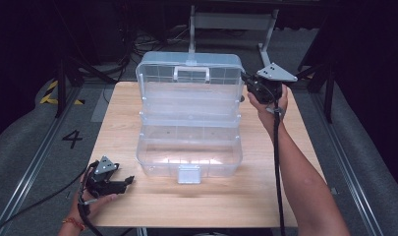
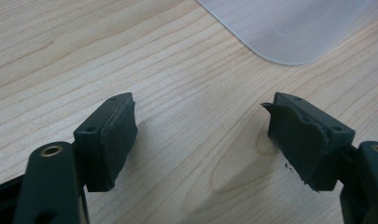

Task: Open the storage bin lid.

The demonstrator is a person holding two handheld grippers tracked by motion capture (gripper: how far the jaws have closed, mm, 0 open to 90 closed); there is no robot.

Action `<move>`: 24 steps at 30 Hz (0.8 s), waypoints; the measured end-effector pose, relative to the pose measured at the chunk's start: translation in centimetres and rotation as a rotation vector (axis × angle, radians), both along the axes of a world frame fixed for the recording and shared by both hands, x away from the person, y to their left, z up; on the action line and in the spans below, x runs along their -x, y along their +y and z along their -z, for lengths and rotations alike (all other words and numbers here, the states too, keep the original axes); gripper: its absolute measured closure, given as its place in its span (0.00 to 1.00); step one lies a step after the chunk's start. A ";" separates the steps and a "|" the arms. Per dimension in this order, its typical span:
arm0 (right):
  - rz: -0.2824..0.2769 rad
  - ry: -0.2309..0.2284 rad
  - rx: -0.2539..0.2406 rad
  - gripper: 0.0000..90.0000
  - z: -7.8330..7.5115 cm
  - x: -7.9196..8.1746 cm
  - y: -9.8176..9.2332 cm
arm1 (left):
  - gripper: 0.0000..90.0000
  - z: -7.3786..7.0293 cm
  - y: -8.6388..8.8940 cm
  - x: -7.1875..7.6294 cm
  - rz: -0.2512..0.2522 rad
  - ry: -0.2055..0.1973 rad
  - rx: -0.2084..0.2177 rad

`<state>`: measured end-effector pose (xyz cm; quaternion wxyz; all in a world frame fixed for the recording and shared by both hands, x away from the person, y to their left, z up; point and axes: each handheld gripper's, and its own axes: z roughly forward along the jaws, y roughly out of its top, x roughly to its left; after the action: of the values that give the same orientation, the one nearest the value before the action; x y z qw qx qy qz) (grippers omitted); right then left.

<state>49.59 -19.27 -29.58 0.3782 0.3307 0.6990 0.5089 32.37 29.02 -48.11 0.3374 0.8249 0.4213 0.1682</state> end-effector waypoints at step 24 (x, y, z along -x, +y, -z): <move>0.043 0.053 0.020 0.92 0.2 -3.5 0.6 | 0.27 0.0 0.0 0.0 0.001 -0.001 0.001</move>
<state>53.06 -18.68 -29.79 0.3736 0.3554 0.7065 0.4847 32.39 29.02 -48.13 0.3382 0.8249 0.4207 0.1680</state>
